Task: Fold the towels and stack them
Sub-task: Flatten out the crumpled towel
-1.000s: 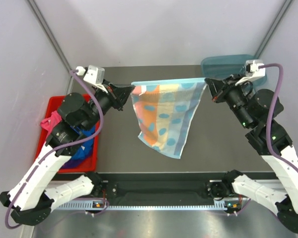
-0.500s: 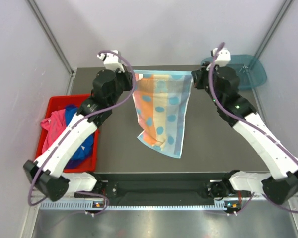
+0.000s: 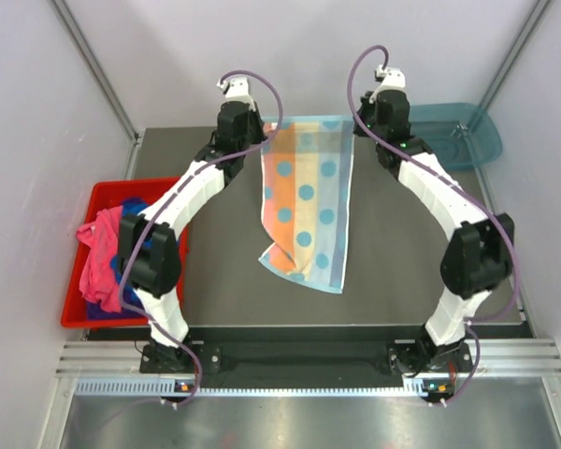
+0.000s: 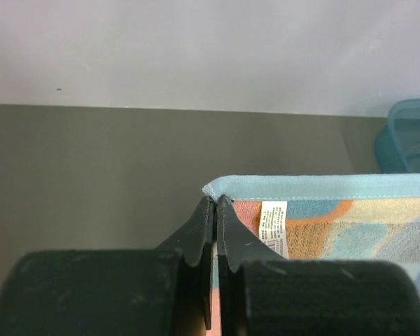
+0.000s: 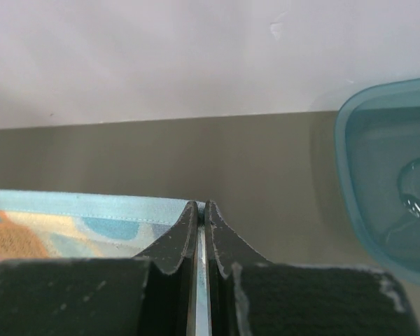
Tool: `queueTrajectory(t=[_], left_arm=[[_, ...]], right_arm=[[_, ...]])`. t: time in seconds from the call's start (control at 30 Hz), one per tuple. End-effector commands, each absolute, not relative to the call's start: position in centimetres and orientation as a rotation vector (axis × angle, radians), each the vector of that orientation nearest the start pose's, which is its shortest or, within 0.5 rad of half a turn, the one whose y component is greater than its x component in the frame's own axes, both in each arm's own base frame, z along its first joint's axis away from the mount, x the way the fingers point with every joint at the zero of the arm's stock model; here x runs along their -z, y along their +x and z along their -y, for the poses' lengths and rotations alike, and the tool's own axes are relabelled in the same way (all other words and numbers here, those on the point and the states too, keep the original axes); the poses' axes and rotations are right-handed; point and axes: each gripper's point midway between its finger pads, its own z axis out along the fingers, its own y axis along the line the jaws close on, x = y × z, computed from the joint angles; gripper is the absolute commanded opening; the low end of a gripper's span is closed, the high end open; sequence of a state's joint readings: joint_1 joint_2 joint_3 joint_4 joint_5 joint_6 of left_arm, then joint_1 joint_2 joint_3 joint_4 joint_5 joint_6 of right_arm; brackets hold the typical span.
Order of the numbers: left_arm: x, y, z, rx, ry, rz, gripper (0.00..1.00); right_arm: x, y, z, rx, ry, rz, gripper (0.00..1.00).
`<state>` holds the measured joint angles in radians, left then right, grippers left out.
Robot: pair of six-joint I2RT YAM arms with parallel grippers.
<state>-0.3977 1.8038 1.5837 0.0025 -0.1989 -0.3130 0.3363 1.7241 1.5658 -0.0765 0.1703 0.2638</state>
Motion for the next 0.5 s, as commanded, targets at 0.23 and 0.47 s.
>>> queueTrajectory(t=[0.23, 0.47], left_arm=[[-31.3, 61.3, 16.9, 0.217, -0.137, -1.618, 0.0], [-29.5, 64.4, 16.0, 0.231, -0.15, -1.621, 0.0]], right_arm=[[-32.5, 62.1, -13.3, -0.194, 0.124, -1.669, 0.0], [-30.7, 65.5, -12.5, -0.178, 0.131, -1.677, 0.0]])
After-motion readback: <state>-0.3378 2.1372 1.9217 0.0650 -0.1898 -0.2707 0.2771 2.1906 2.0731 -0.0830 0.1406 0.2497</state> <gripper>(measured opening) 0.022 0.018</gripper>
